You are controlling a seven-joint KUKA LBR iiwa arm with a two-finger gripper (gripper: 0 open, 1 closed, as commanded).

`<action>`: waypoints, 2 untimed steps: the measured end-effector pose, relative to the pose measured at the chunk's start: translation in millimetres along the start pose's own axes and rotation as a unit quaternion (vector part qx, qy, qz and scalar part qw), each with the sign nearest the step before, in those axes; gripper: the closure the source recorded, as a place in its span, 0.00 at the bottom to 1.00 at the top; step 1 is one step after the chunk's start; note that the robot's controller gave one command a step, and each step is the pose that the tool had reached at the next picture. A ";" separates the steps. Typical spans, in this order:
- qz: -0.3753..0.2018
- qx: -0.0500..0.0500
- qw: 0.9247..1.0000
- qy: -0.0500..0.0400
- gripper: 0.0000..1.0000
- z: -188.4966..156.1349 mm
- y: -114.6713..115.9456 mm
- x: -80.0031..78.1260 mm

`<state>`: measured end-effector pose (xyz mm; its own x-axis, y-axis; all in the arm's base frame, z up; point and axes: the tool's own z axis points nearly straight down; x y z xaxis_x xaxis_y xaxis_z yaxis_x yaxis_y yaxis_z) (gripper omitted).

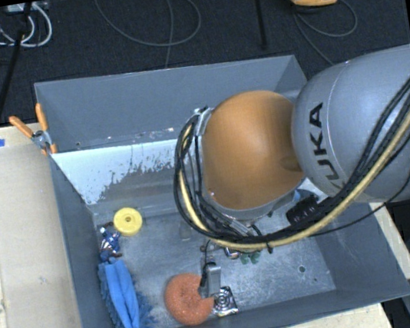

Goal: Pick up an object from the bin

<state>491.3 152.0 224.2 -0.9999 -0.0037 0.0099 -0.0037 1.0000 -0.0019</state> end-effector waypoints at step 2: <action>0.020 -0.002 1.000 -0.008 0.00 36.4 -15.2 -7.4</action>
Offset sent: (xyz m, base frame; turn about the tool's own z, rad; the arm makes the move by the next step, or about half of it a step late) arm 0.0113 -0.0393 -0.1013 0.0931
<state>498.4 136.8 187.8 -0.9993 0.0363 -0.0057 0.0363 0.9993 0.0024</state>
